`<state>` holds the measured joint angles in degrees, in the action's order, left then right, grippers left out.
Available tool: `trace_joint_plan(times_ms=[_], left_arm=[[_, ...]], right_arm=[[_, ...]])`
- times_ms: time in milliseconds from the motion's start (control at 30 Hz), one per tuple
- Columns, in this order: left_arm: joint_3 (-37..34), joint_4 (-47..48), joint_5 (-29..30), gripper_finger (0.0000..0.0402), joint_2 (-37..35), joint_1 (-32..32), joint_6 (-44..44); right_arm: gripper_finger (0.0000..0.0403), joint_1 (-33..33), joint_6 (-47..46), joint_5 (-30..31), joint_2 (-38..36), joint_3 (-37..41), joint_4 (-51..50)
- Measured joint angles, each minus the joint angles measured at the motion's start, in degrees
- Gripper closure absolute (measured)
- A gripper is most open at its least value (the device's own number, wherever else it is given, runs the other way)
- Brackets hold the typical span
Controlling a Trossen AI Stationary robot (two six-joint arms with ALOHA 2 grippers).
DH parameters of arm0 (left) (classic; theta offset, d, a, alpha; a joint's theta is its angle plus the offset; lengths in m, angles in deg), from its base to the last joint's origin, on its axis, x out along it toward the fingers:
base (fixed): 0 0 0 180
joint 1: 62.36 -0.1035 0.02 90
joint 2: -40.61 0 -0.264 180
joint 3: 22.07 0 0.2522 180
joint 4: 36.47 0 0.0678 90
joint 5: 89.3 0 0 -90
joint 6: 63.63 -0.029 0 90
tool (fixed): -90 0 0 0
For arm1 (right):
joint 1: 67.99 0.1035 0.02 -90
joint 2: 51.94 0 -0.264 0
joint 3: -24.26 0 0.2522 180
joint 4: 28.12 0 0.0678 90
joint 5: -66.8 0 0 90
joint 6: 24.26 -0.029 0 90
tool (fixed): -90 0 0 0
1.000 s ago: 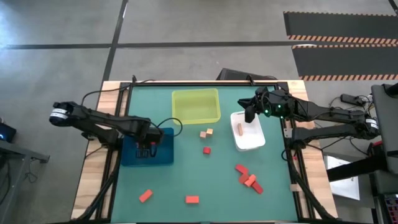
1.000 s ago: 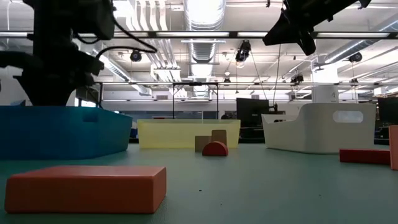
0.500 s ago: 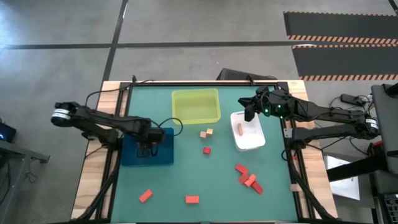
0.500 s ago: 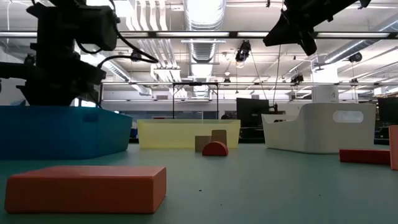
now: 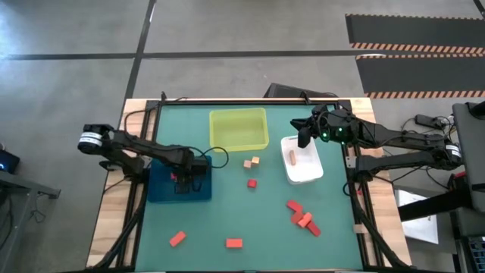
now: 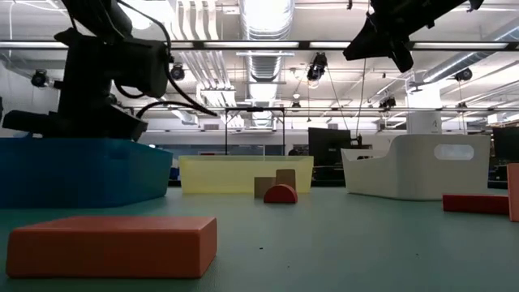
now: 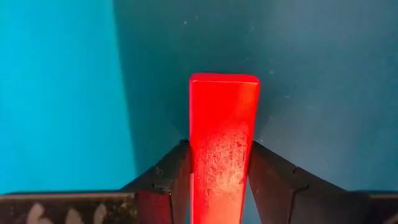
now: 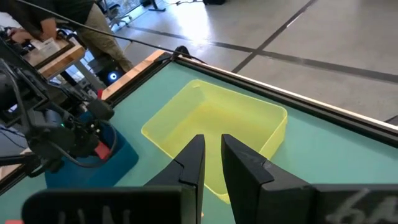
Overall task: Sort & place blocks by color
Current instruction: Put the red block into the dark blue bin, then put the brown block into the white bin
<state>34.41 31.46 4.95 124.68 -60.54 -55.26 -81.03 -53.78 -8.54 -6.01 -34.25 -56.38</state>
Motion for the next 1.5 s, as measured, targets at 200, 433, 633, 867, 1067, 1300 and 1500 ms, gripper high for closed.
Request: trace_joint_plan(times_ms=[200, 433, 633, 867, 1067, 1300, 1500], left_arm=[[0.0, -0.2, 1.0, 0.0282, 0.2, 0.0, 0.1], [0.0, -0.2, 2.3, 0.024, -0.7, 0.0, 0.1], [0.0, -0.2, 2.3, 0.0213, -0.9, 0.0, 0.1], [0.9, 0.6, 2.1, 0.0208, -3.2, 0.0, 0.2], [6.2, 3.4, 2.0, 0.0207, -7.1, 0.0, 0.3], [14.6, 2.8, 1.9, 0.0208, -11.6, 0.0, -0.2], [19.5, -5.4, 2.8, 0.0208, -15.3, 0.0, -0.1]], right_arm=[[0.036, 0.0, 0.1, 0.0, 0.0, 0.0, 0.0], [0.036, 0.0, 0.1, 0.0, 0.0, 0.0, 0.0], [0.036, 0.0, -0.5, 0.0, 0.0, 0.0, 0.0], [0.036, 0.0, -4.1, -0.9, 0.0, 0.0, 0.1], [0.036, 0.0, -8.2, -4.5, 0.0, 0.0, 0.6], [0.036, 0.2, -10.6, -6.3, 0.0, -0.1, 3.3], [0.036, 0.4, -9.9, -6.3, 1.9, -2.9, 2.8]])
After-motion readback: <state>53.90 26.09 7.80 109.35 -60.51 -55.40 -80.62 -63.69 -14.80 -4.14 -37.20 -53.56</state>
